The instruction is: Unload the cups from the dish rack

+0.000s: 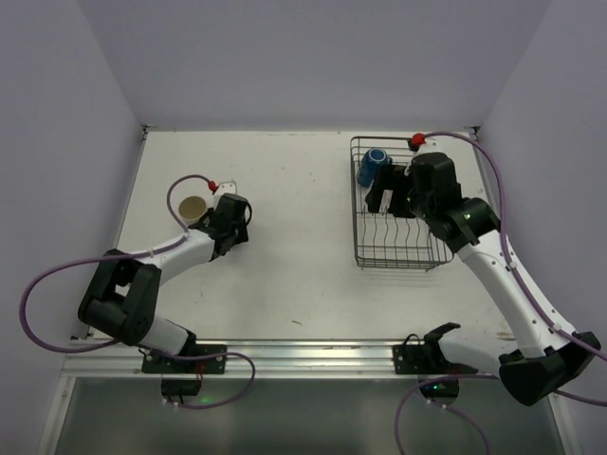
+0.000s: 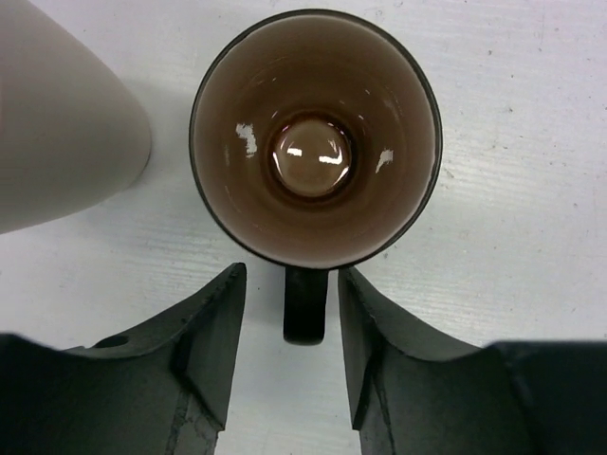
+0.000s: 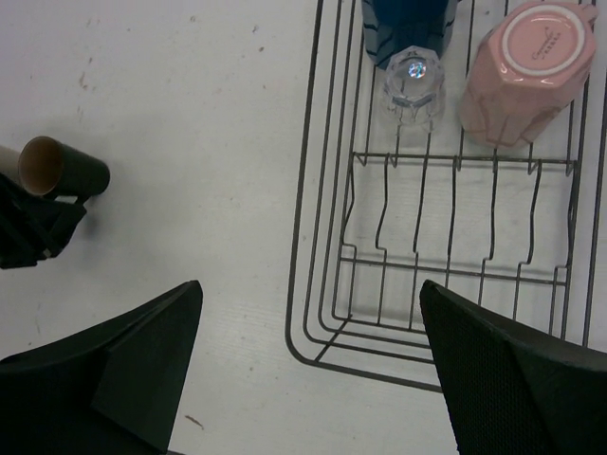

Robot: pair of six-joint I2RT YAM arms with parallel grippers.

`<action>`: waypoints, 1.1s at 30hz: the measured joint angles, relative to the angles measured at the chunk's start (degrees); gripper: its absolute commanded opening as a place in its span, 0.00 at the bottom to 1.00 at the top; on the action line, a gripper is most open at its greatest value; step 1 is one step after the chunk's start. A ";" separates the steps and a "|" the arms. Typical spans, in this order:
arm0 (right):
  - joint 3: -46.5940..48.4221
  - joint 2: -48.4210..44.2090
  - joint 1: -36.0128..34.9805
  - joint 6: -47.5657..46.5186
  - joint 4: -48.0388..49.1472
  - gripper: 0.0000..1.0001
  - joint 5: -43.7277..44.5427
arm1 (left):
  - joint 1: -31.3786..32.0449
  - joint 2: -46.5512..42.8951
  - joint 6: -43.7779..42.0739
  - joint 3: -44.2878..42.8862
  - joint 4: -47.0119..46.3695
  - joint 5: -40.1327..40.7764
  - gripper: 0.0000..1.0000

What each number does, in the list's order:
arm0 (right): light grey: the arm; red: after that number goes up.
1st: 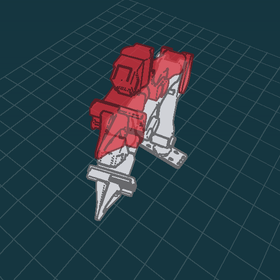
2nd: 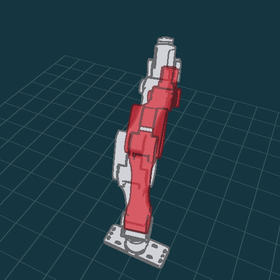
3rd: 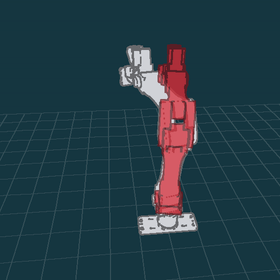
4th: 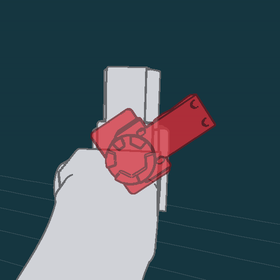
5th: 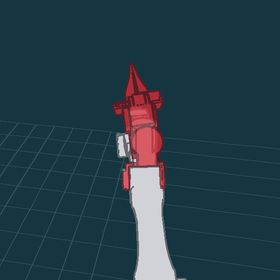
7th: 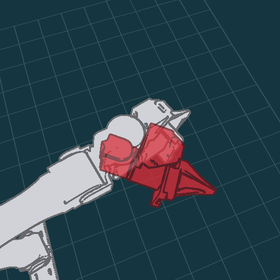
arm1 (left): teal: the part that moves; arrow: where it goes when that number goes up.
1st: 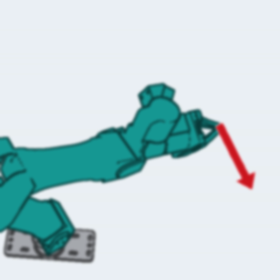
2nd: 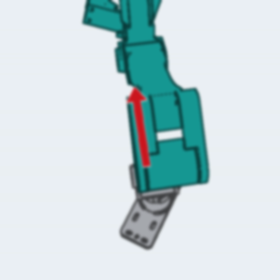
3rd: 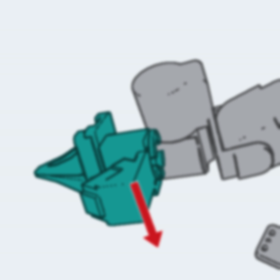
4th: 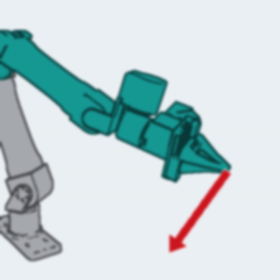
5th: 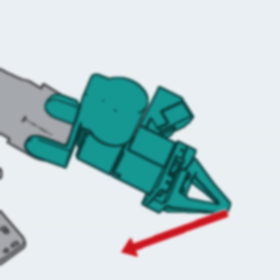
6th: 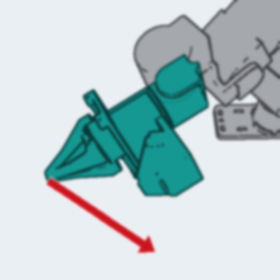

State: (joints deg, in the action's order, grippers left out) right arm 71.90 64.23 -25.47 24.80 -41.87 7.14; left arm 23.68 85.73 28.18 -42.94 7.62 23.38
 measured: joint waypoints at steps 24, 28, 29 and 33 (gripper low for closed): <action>13.40 32.81 1.16 3.67 -0.87 0.98 14.56 | -0.04 -25.00 2.38 -11.26 14.73 -4.74 0.56; 16.22 38.73 2.27 3.61 -0.55 0.94 14.47 | -0.04 -26.47 2.36 -14.43 15.96 -5.79 0.56; 16.76 39.71 2.49 3.54 -0.52 0.94 14.51 | -0.04 -27.02 2.36 -14.86 16.20 -6.12 0.56; 19.06 42.21 3.08 2.95 -0.50 0.93 15.72 | -0.04 -29.79 2.34 -15.47 16.87 -7.48 0.56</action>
State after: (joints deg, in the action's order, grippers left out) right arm 90.96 106.43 -22.39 27.75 -42.37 22.85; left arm 23.64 55.94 30.52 -58.41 24.49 15.90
